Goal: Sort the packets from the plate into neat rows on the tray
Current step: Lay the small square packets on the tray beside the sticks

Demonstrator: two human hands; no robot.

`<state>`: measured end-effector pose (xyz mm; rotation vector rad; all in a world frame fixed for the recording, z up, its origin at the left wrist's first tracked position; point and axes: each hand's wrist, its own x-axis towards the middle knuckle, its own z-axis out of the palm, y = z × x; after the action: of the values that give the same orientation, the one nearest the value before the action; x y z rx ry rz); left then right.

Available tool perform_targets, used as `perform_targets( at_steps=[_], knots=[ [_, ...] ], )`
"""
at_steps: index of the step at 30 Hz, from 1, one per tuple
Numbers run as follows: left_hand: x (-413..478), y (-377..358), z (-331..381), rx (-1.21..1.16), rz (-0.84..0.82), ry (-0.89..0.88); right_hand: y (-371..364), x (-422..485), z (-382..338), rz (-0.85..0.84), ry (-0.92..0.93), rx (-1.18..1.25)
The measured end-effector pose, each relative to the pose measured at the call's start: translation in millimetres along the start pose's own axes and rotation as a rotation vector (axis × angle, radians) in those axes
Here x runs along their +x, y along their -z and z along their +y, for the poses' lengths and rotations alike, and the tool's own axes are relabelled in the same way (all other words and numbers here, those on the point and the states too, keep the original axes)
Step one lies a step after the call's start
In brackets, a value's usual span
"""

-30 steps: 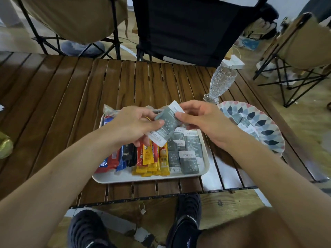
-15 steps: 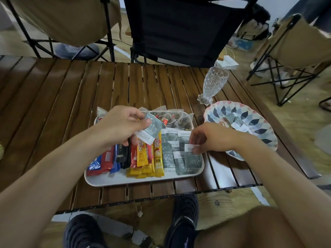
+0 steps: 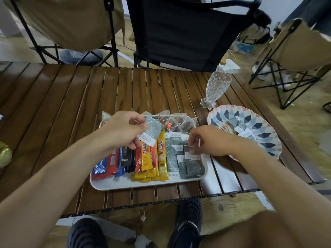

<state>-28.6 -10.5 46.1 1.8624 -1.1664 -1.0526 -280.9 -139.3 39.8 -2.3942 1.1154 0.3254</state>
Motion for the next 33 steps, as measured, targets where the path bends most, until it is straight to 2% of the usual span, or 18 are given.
perform_targets(
  at_steps=[3,6,12,17,21,26,33],
  knots=[
    [-0.1,-0.3,2.7,-0.025,0.001,0.013,1.1,-1.4,-16.8,0.11,0.106,0.361],
    [-1.5,-1.5,6.7,-0.049,-0.032,0.018,-3.1,-0.7,-39.6,0.096,0.099,0.637],
    [-4.5,-2.6,8.9,-0.046,-0.073,0.012,-14.4,8.3,-55.5,0.066,0.062,0.82],
    [-3.1,2.9,7.5,-0.029,-0.042,0.013,-4.5,10.9,-25.1,0.137,-0.076,0.685],
    [-2.9,5.9,6.5,-0.01,-0.05,0.003,-12.4,12.4,0.2,0.083,-0.225,0.597],
    [-3.7,5.5,7.1,-0.002,-0.064,-0.01,-19.8,23.8,-2.2,0.076,-0.249,0.564],
    [-4.8,8.7,5.6,0.01,-0.062,-0.012,-26.1,34.2,-20.8,0.084,-0.296,0.271]
  ],
)
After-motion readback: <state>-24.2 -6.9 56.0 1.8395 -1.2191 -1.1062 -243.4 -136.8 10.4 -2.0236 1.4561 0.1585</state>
